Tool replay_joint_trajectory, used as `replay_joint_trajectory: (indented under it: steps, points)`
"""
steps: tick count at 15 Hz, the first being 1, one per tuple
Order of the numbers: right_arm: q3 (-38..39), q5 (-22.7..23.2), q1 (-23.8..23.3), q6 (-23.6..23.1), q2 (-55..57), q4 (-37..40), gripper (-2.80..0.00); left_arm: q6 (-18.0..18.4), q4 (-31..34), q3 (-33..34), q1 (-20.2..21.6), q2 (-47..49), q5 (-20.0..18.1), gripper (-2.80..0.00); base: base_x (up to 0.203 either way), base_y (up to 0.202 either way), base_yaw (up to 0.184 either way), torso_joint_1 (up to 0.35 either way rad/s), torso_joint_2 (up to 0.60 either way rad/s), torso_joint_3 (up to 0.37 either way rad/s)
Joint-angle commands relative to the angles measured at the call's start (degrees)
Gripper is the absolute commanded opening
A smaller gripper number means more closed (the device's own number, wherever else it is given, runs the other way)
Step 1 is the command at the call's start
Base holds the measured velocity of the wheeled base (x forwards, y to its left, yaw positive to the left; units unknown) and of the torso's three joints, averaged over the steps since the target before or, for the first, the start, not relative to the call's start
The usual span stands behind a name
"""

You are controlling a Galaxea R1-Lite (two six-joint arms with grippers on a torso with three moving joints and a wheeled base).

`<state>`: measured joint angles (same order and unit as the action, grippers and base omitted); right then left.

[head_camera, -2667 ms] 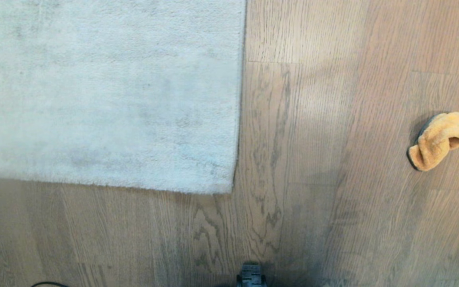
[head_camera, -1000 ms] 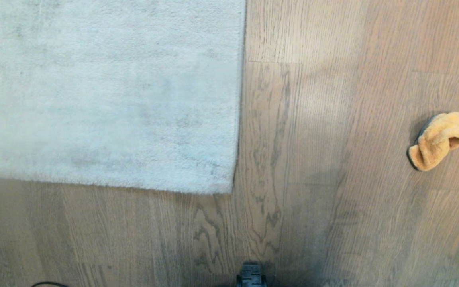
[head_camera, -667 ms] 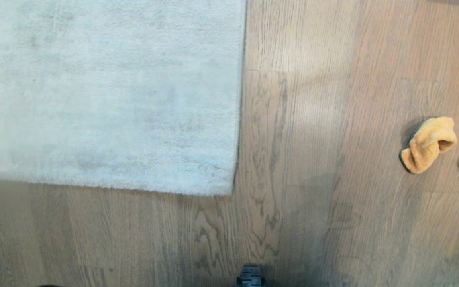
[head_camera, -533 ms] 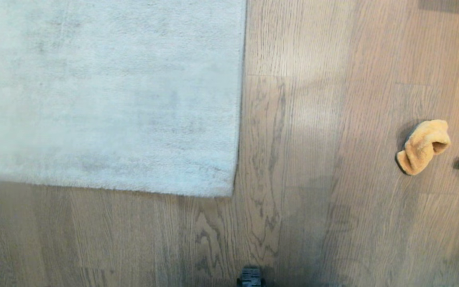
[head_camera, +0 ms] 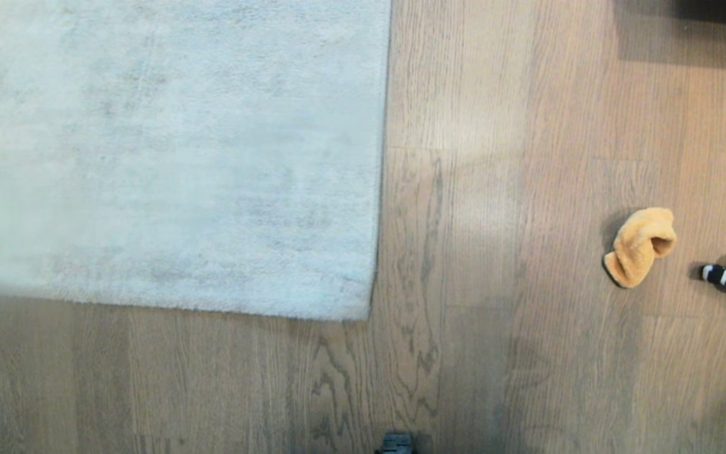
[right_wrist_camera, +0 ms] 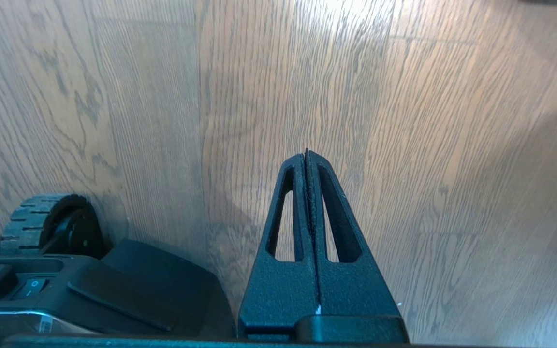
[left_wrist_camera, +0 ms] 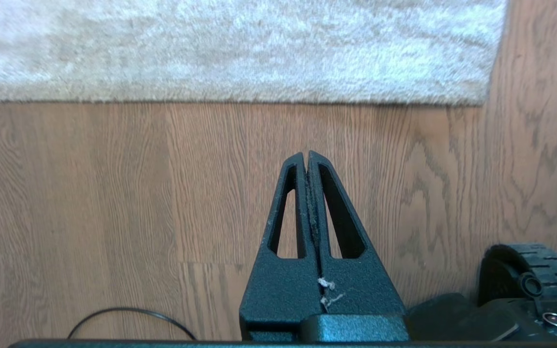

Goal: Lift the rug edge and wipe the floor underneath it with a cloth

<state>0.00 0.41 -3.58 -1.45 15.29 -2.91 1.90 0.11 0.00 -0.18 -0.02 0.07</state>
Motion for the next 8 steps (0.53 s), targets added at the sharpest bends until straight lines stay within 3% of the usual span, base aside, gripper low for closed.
replay_joint_trajectory:
  steps: [1, 8]
  points:
    - [0.0, 0.02, -0.02, -0.04, 0.09, -0.07, -2.8, 0.03, 0.0, -0.02, 0.01, 0.02, 0.01, -2.8, 0.0, 0.0, 0.0, 0.007, 0.0, 0.203]
    - [0.0, 0.02, -0.02, -0.04, 0.09, -0.07, -2.8, 1.95, -0.02, -0.09, 0.01, 0.02, -0.25, -2.8, 0.0, 0.0, 0.0, 0.001, 0.0, 0.203]
